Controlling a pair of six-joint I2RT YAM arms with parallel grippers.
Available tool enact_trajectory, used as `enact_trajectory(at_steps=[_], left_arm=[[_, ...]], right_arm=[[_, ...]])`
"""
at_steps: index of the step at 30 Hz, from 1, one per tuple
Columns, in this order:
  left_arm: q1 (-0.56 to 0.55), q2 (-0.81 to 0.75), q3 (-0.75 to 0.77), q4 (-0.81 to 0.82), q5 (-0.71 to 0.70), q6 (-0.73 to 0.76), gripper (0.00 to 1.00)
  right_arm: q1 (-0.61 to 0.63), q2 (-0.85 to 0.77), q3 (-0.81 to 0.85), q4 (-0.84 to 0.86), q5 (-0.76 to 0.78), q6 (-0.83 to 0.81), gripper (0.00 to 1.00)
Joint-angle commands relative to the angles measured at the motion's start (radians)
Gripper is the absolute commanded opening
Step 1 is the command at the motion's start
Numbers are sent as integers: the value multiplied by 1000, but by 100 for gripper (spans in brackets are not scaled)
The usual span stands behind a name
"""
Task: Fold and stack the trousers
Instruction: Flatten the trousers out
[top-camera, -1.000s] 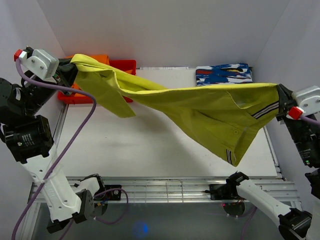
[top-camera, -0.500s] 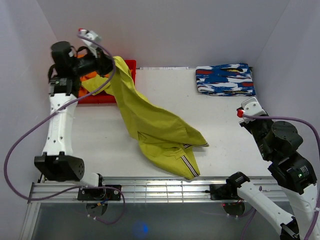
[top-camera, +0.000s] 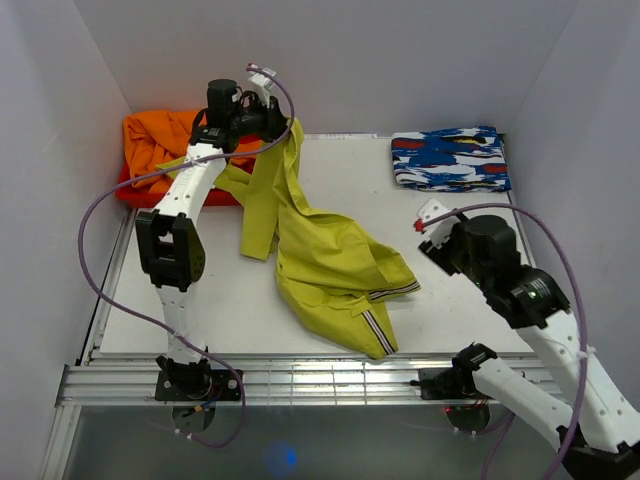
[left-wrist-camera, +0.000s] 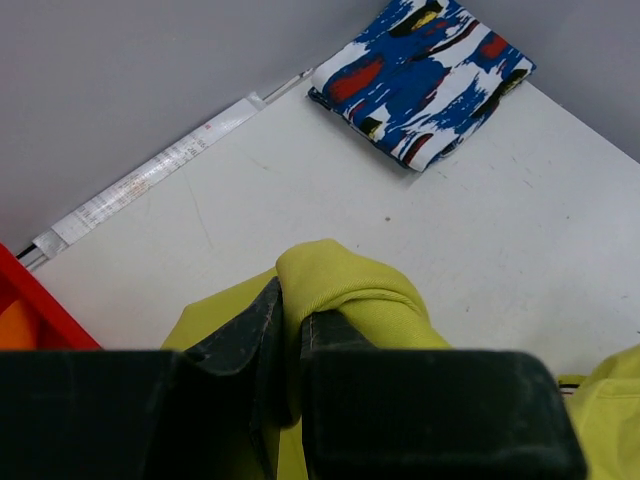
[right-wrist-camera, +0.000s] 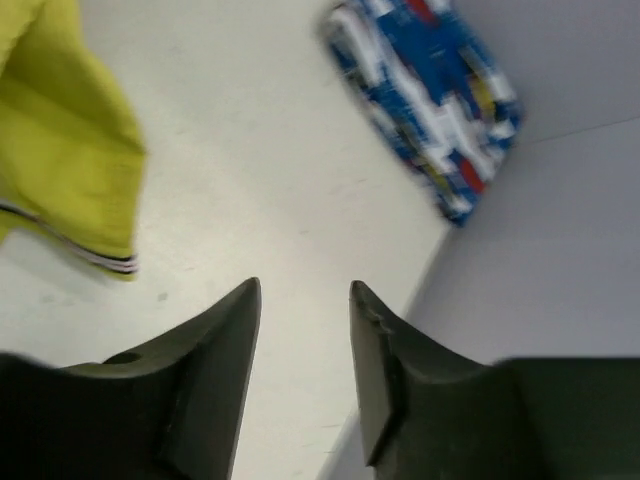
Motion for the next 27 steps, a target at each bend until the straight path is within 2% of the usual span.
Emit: enact_trajectory(at_steps=[1,3,4,5,6,8,9,10,11,13,14,15,18,21,23,27], left_arm=[[-25,74,158,28,-67,-18,0],[-26,159,212,13,-142,-12,13],[-30,190,292,-10,-168,1,25],[-30,263,352,-48,-237,23,42],[-30,294,414,-134,-277,38,49],[-13,322,509,-206,-349,70,60],[1,305,490,-228,-345,78,63],[39,276,448,-240,-339,84,69],[88,209,292,-233,-337,103,79],[150,155,255,-242,-326,121,88],[182,139,232,-257,-323,124,89],[270,127,211,-292,-308,123,89],[389,138,209,-384,-245,146,89],[435,145,158,-418,-210,229,89],[437,147,126,-423,-210,288,89],[438,171,85,-409,-211,316,88]], right_arm=[[-4,79,-113,-40,-192,7,70],[-16,169,-141,-33,-226,-13,78],[-29,205,-144,-32,-244,-15,80],[-46,242,-137,-30,-313,-19,81],[-58,274,-123,-30,-356,-18,81],[-83,368,-60,-50,-504,-3,81],[-83,391,-42,-59,-554,-1,80],[-78,439,-23,-68,-594,-1,80],[-57,492,15,-84,-649,4,80],[-20,544,27,-107,-660,8,80],[2,570,46,-117,-678,14,80],[53,610,52,-133,-685,20,79],[183,656,46,-108,-668,48,80],[285,696,22,-56,-626,68,81],[318,719,8,-26,-596,94,81],[365,800,-28,51,-525,132,82]])
